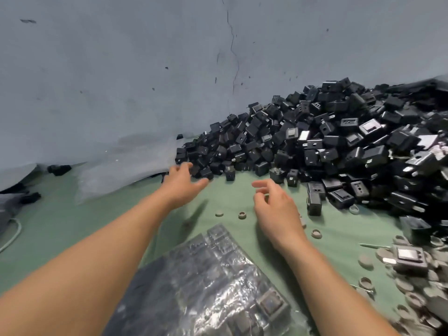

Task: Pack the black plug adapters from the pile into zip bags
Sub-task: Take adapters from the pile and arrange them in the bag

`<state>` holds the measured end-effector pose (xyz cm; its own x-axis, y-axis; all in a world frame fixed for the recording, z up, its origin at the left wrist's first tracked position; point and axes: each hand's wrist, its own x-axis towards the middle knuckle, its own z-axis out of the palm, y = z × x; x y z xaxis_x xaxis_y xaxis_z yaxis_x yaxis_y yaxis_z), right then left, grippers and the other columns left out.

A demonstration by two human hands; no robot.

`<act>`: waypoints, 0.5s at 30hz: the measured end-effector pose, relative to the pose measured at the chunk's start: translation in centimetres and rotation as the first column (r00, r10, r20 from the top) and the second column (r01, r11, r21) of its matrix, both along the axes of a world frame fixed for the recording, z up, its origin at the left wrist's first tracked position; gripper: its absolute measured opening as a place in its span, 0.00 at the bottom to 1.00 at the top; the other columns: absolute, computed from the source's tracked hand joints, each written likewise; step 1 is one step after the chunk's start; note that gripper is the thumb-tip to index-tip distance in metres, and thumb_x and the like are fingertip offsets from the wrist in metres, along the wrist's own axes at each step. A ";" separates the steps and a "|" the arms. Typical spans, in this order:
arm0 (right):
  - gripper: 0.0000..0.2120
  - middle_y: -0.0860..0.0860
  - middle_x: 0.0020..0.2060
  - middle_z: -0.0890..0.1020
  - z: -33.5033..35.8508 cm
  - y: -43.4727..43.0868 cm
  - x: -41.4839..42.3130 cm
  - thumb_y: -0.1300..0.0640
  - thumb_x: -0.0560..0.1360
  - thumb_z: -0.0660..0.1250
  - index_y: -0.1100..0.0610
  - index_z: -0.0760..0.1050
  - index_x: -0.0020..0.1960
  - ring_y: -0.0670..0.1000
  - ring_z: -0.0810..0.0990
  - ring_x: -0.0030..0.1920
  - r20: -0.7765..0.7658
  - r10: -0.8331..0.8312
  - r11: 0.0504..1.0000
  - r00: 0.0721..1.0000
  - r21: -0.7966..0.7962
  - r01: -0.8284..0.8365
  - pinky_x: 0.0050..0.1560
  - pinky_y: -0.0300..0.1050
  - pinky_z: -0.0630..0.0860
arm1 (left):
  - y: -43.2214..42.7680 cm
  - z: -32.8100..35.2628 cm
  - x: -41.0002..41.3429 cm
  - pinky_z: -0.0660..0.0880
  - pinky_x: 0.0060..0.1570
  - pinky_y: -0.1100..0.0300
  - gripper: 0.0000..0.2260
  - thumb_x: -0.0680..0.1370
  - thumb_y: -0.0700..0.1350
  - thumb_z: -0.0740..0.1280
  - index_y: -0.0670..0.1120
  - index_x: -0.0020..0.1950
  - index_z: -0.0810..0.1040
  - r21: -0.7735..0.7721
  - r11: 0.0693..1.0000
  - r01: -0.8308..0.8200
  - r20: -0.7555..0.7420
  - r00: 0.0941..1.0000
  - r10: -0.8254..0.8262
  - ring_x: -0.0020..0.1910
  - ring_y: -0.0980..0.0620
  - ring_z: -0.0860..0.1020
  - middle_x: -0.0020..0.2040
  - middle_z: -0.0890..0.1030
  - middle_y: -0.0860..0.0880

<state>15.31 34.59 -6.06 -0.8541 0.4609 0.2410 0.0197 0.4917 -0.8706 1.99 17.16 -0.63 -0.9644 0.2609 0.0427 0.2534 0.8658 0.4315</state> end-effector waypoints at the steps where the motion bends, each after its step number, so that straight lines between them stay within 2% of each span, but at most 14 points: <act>1: 0.13 0.45 0.57 0.78 -0.2 0.2 -0.3 0.55 0.82 0.55 0.48 0.73 0.62 0.46 0.75 0.54 -0.004 -0.002 1.000 1.000 0.015 0.002 0.55 0.46 0.71 | -0.7 -0.4 -1.1 0.63 0.73 0.47 0.30 0.80 0.59 0.63 0.47 0.77 0.61 -0.018 0.998 -0.062 -0.036 0.997 0.062 0.72 0.39 0.66 0.75 0.60 0.40; 4: 0.14 0.46 0.58 0.77 -0.2 0.2 -0.9 0.55 0.82 0.53 0.48 0.73 0.63 0.48 0.76 0.55 0.052 0.013 0.992 0.999 0.127 -0.019 0.57 0.49 0.73 | -4.0 -1.5 -2.9 0.61 0.74 0.47 0.26 0.82 0.55 0.60 0.45 0.77 0.63 -0.033 0.984 -0.175 -0.076 0.982 0.172 0.74 0.37 0.63 0.75 0.60 0.37; 6: 0.14 0.47 0.59 0.77 0.4 -0.3 -1.4 0.54 0.82 0.53 0.48 0.72 0.64 0.51 0.77 0.56 0.102 0.036 0.977 0.994 0.206 -0.056 0.58 0.52 0.74 | -5.3 -2.1 -2.9 0.58 0.74 0.52 0.26 0.83 0.54 0.59 0.45 0.79 0.61 -0.075 0.992 -0.105 -0.007 0.994 0.105 0.76 0.41 0.61 0.78 0.60 0.39; 8: 0.14 0.48 0.60 0.78 1.2 -1.2 -1.8 0.53 0.82 0.54 0.48 0.72 0.65 0.52 0.77 0.56 0.149 0.067 0.968 0.987 0.231 -0.100 0.58 0.52 0.74 | -5.2 -2.6 -2.4 0.59 0.72 0.57 0.26 0.83 0.53 0.59 0.45 0.79 0.61 -0.131 0.991 0.020 0.069 0.998 -0.011 0.76 0.45 0.63 0.78 0.62 0.42; 9: 0.14 0.48 0.59 0.78 1.5 -1.7 -1.8 0.53 0.82 0.54 0.48 0.72 0.65 0.51 0.77 0.56 0.172 0.089 0.961 0.981 0.243 -0.130 0.58 0.52 0.74 | -4.9 -2.8 -2.3 0.62 0.69 0.58 0.24 0.83 0.53 0.60 0.45 0.77 0.64 -0.135 0.989 0.060 0.076 0.996 -0.050 0.73 0.46 0.67 0.76 0.66 0.44; 11: 0.14 0.46 0.60 0.78 1.6 -2.7 -1.7 0.52 0.82 0.54 0.48 0.72 0.65 0.49 0.78 0.56 0.197 0.121 0.948 0.973 0.267 -0.172 0.59 0.53 0.75 | -4.3 -3.1 -2.0 0.69 0.58 0.60 0.18 0.82 0.52 0.62 0.46 0.70 0.72 -0.078 0.993 0.083 0.043 0.996 -0.080 0.62 0.47 0.76 0.69 0.74 0.45; 13: 0.14 0.46 0.60 0.78 1.4 -3.0 -1.5 0.52 0.82 0.55 0.47 0.72 0.65 0.48 0.77 0.56 0.192 0.129 0.946 0.973 0.271 -0.179 0.60 0.53 0.75 | -4.0 -3.3 -2.2 0.73 0.49 0.58 0.15 0.82 0.51 0.61 0.47 0.66 0.73 0.039 0.999 0.035 0.011 0.999 -0.035 0.50 0.46 0.79 0.64 0.77 0.45; 14: 0.14 0.46 0.60 0.78 1.3 -3.0 -1.5 0.52 0.82 0.55 0.47 0.72 0.65 0.48 0.77 0.56 0.186 0.130 0.947 0.974 0.269 -0.178 0.60 0.53 0.75 | -4.1 -3.3 -2.5 0.75 0.49 0.55 0.16 0.82 0.51 0.61 0.47 0.68 0.71 0.069 0.998 -0.005 0.008 1.000 0.004 0.50 0.44 0.80 0.64 0.77 0.43; 15: 0.14 0.46 0.61 0.78 1.1 -2.9 -1.5 0.52 0.82 0.55 0.48 0.72 0.65 0.48 0.77 0.57 0.181 0.131 0.946 0.975 0.271 -0.177 0.60 0.53 0.75 | -4.4 -3.4 -2.9 0.74 0.56 0.52 0.19 0.82 0.52 0.60 0.45 0.71 0.69 0.056 0.997 -0.049 0.004 0.999 0.048 0.56 0.41 0.79 0.67 0.74 0.41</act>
<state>13.76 31.67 -4.96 -0.9470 0.2530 0.1979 0.0505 0.7256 -0.6863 -0.96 12.80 -4.01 -0.9760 0.2111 0.0534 0.2105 0.8512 0.4807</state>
